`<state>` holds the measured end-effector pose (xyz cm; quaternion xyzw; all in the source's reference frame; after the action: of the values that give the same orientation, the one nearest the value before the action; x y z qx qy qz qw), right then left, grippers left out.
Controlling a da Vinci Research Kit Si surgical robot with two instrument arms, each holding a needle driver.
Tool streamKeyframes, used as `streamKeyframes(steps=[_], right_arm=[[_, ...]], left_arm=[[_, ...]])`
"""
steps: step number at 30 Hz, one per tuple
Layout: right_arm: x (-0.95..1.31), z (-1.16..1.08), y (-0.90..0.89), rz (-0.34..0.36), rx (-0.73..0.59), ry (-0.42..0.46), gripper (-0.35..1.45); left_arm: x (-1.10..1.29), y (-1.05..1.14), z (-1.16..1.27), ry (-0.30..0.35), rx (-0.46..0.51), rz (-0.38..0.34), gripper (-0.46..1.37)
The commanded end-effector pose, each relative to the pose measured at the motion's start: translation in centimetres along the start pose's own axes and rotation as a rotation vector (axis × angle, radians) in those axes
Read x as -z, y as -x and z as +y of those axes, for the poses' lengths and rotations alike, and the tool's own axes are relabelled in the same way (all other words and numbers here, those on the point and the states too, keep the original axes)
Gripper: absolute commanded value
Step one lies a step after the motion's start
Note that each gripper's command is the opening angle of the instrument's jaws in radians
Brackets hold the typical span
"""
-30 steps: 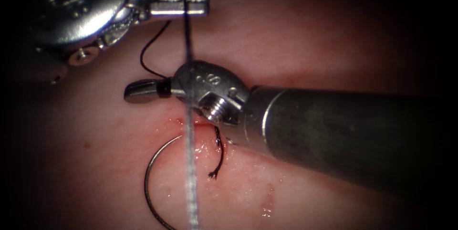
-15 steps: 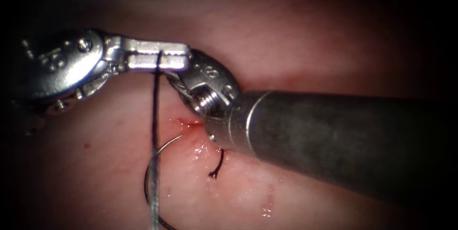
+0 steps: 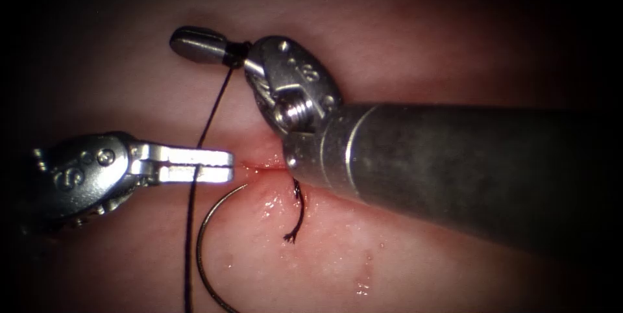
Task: Wound Closure
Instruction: Use the left driver to wrap the suture once around the right driver, clockwise
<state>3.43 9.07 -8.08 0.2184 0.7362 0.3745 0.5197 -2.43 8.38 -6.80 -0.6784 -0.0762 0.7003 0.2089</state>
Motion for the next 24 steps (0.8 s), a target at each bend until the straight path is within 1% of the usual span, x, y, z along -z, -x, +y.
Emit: streamKeyframes(steps=[1,2,3,4,6,9,10,13,15,17,19,24], right_arm=[[0.01,-0.02,-0.01,0.017,-0.037,-0.073,-0.35],[0.03,-0.02,-0.02,0.022,-0.047,-0.09,-0.35],[0.06,-0.03,-0.04,0.029,-0.058,-0.133,-0.35],[0.07,-0.03,-0.04,0.028,-0.061,-0.141,-0.35],[0.15,-0.05,-0.07,0.033,-0.081,-0.207,-0.35],[0.21,-0.06,-0.09,0.03,-0.094,-0.251,-0.35],[0.24,-0.07,-0.1,0.033,-0.101,-0.251,-0.35],[0.33,-0.07,-0.13,0.048,-0.12,-0.229,-0.35],[0.38,-0.06,-0.16,0.042,-0.127,-0.228,-0.35],[0.41,-0.05,-0.17,0.038,-0.132,-0.229,-0.35],[0.45,-0.03,-0.18,0.029,-0.14,-0.231,-0.35],[0.52,-0.02,-0.21,0.024,-0.122,-0.234,-0.35]], left_arm=[[-0.02,0.05,-0.01,0.003,0.003,0.006,-0.35],[-0.03,0.07,-0.01,0.006,0.007,0.006,-0.35],[-0.05,0.12,-0.04,0.007,0.008,0.009,-0.35],[-0.05,0.13,-0.05,0.006,0.007,0.012,-0.35],[-0.07,0.24,-0.11,0.009,0.021,0.018,-0.35],[-0.06,0.34,-0.19,0.009,0.03,0.029,-0.35],[-0.05,0.39,-0.23,0.005,0.039,0.039,-0.35],[-0.03,0.52,-0.35,-0.002,0.056,0.04,-0.35],[-0.04,0.6,-0.4,-0.001,0.066,0.042,-0.35],[-0.04,0.65,-0.44,-0.003,0.068,0.051,-0.35],[-0.06,0.69,-0.48,-0.007,0.084,0.076,-0.35],[-0.08,0.74,-0.54,-0.01,0.11,0.087,-0.35]])
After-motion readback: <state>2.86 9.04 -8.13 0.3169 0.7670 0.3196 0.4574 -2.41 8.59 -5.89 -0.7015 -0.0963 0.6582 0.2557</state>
